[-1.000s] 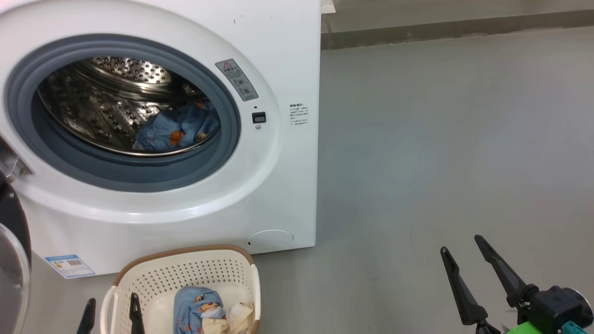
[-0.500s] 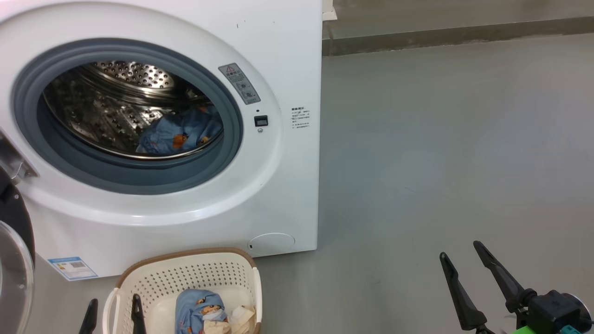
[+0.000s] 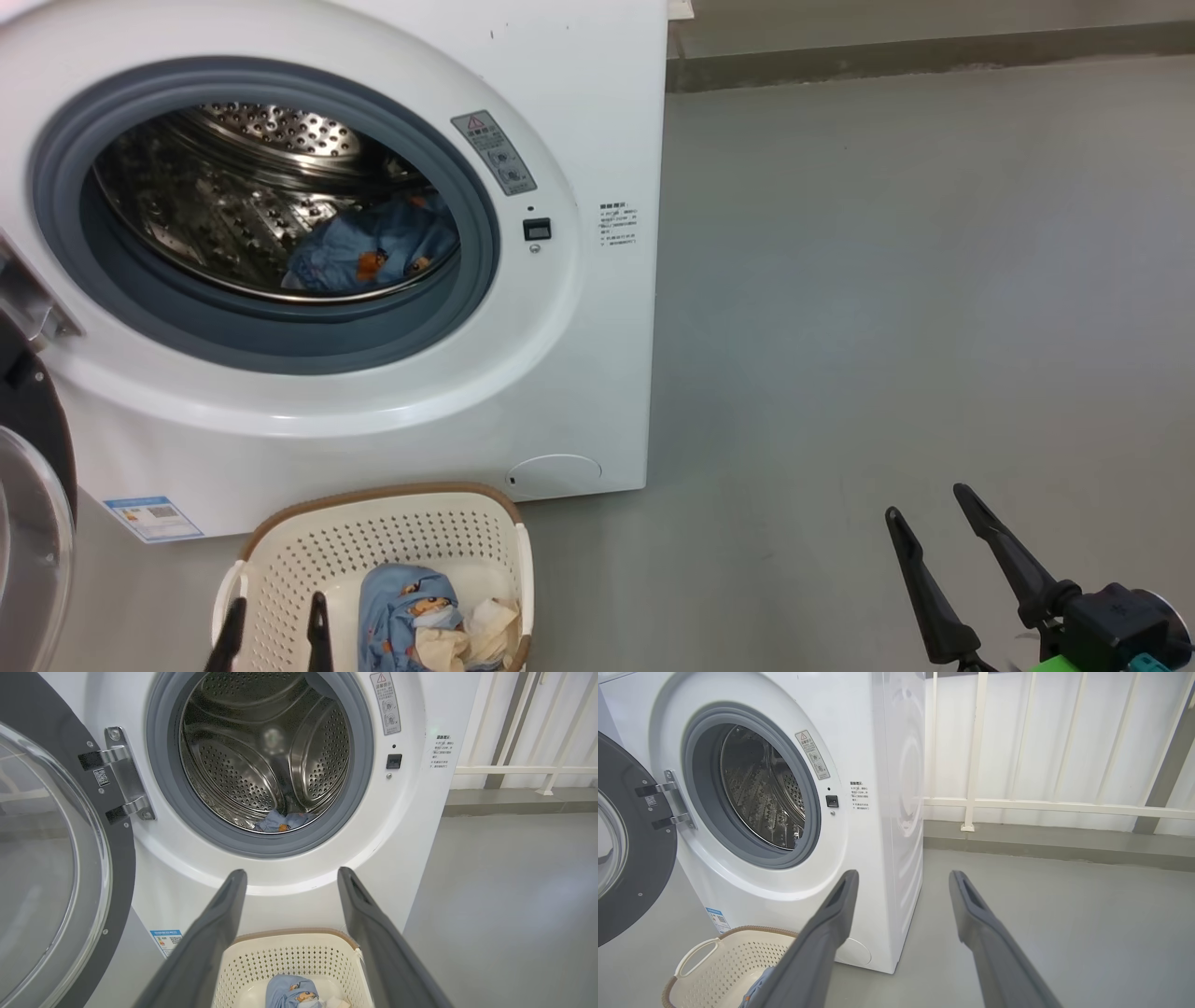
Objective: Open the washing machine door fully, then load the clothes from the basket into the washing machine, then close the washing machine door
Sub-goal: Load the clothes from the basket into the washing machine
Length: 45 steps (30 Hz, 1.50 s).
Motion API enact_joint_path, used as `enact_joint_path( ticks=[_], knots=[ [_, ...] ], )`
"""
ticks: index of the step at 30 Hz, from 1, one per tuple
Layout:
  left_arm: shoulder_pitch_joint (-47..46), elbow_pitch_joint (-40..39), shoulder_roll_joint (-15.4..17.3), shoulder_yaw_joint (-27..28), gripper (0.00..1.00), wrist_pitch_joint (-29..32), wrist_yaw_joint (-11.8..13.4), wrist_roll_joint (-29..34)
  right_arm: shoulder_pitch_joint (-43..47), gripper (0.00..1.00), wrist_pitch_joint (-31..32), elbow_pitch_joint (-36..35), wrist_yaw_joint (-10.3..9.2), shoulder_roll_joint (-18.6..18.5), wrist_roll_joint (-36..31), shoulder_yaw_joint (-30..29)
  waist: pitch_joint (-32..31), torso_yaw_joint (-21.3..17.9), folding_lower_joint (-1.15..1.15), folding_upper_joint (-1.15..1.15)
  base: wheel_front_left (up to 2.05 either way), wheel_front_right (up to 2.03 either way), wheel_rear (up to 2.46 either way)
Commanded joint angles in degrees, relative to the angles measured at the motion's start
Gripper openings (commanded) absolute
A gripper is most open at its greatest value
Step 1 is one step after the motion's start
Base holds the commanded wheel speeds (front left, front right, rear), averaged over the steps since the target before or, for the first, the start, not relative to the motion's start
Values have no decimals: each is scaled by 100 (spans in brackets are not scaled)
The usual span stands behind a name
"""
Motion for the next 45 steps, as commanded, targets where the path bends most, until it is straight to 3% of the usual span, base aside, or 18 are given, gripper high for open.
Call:
enact_joint_path(
  ticks=[1,12,23,30,39,45],
  knots=[
    [-333,207,2,148,100,-24,-68,-22,-129,100,-26,-141,9,-101,-31,144,43,1,0,0,0,0,0],
    [-1825,3081,-36,-218,100,115,-566,-706,-385,100,-26,-287,9,-215,11,133,727,-146,0,0,0,0,0],
    [-3604,5636,-46,-756,100,146,-745,-1575,-952,100,-26,-490,9,-304,115,195,1899,-380,0,0,0,0,0],
    [-4292,6360,-47,-1085,100,228,-712,-2021,-1325,100,-26,-606,9,-335,191,295,2650,-550,0,0,0,0,0],
    [-5146,6946,-39,-1171,100,315,-428,-2349,-1864,100,-26,-796,9,-361,169,341,3846,-838,0,0,0,0,0],
    [-5628,7089,177,-1096,100,384,-302,-2419,-2114,100,-26,-917,9,-358,190,332,4544,-961,0,0,0,0,0]
  ],
)
